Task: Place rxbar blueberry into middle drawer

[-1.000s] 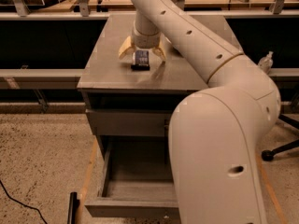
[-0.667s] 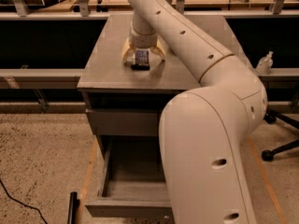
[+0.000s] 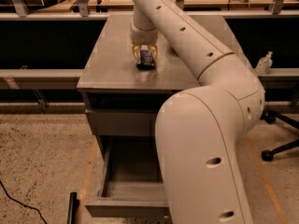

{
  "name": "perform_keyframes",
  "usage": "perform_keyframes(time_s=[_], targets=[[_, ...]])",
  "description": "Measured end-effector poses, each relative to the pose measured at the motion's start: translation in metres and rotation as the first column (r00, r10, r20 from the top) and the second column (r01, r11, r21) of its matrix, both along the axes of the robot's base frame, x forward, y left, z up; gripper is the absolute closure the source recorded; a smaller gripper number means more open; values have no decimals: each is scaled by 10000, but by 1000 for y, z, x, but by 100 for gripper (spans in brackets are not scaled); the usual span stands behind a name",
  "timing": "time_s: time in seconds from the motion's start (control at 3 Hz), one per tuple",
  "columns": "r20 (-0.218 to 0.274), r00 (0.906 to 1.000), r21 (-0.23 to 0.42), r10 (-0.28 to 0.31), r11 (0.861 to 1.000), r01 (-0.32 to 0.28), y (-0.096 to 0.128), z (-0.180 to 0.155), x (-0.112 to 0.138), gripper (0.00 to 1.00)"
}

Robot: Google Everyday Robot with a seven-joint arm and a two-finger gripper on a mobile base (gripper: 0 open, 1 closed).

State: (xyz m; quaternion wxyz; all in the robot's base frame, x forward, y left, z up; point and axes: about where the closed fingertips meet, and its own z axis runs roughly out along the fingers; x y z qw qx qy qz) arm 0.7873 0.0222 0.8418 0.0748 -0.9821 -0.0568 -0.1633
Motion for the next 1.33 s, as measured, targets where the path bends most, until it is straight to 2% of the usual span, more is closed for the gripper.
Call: perform_keyframes(time_s=[0.33,0.67,1.0,1.33], targets=[[1,10000,1,-2,10000,2,0,1,0,100],[1,10000,1,-3,10000,3,0,1,0,100],[31,9976,431,-690,9967,688,-8,21,-16,100],[-43,9786,1417,-2056,9686,2041,-22,62,-60,100]])
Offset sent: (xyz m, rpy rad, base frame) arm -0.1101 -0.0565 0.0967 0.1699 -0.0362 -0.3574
